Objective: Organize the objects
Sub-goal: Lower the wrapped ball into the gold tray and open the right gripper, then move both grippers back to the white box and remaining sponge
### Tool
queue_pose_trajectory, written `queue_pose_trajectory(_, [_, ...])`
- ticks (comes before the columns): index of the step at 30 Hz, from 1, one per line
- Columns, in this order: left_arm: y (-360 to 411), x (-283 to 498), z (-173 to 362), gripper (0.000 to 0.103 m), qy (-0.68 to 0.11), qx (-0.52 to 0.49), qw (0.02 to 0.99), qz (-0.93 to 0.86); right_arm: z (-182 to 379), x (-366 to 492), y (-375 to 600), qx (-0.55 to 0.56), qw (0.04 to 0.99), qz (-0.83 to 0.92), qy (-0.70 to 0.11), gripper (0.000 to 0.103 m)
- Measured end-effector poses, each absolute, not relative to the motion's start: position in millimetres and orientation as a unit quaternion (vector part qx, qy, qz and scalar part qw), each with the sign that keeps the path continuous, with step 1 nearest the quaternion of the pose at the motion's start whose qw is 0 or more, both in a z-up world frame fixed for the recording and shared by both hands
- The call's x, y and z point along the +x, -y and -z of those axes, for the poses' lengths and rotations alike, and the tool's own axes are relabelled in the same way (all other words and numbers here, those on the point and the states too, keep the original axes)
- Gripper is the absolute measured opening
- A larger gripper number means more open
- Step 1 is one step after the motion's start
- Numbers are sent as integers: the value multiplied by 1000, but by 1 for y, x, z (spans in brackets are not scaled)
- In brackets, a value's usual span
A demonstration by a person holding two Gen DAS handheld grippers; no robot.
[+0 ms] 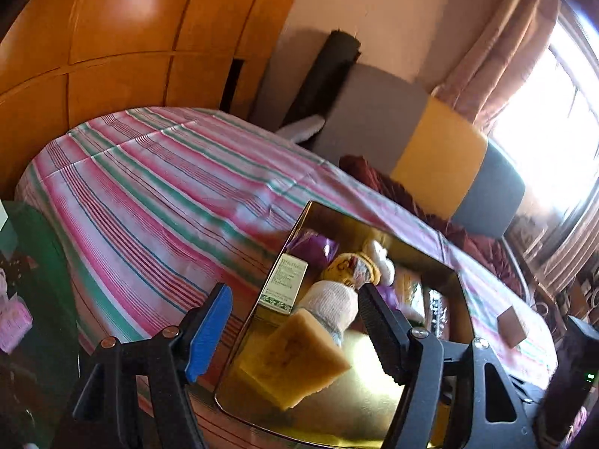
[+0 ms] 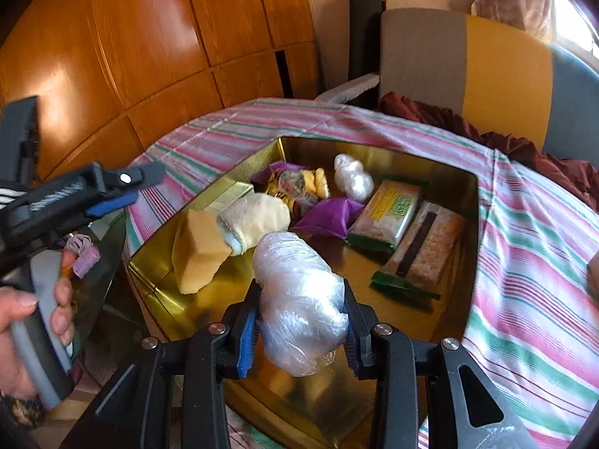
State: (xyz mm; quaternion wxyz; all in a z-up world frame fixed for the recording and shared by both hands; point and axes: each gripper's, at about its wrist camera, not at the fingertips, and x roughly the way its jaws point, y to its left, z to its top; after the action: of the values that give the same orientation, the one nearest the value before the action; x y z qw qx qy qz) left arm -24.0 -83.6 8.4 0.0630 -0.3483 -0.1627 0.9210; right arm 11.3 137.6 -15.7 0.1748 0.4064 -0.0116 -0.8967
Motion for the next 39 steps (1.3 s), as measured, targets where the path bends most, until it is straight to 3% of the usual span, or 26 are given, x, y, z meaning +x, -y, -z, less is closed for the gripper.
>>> queue_pose_trajectory(5, [77, -18, -16, 71, 160, -332, 71, -927, 23, -12, -124, 419, 164, 893, 15, 39])
queue_pose_trajectory(13, [78, -16, -13, 71, 178, -333, 88, -922, 26, -25, -127, 427, 163, 888, 54, 62])
queue_pose_trajectory(27, [52, -10, -8, 71, 161, -346, 131, -915, 0, -10, -146, 392, 137, 910, 12, 66])
queue_pose_trajectory(39, [28, -1, -5, 71, 139, -355, 152, -912, -15, 9, -208, 383, 46, 923, 2, 68])
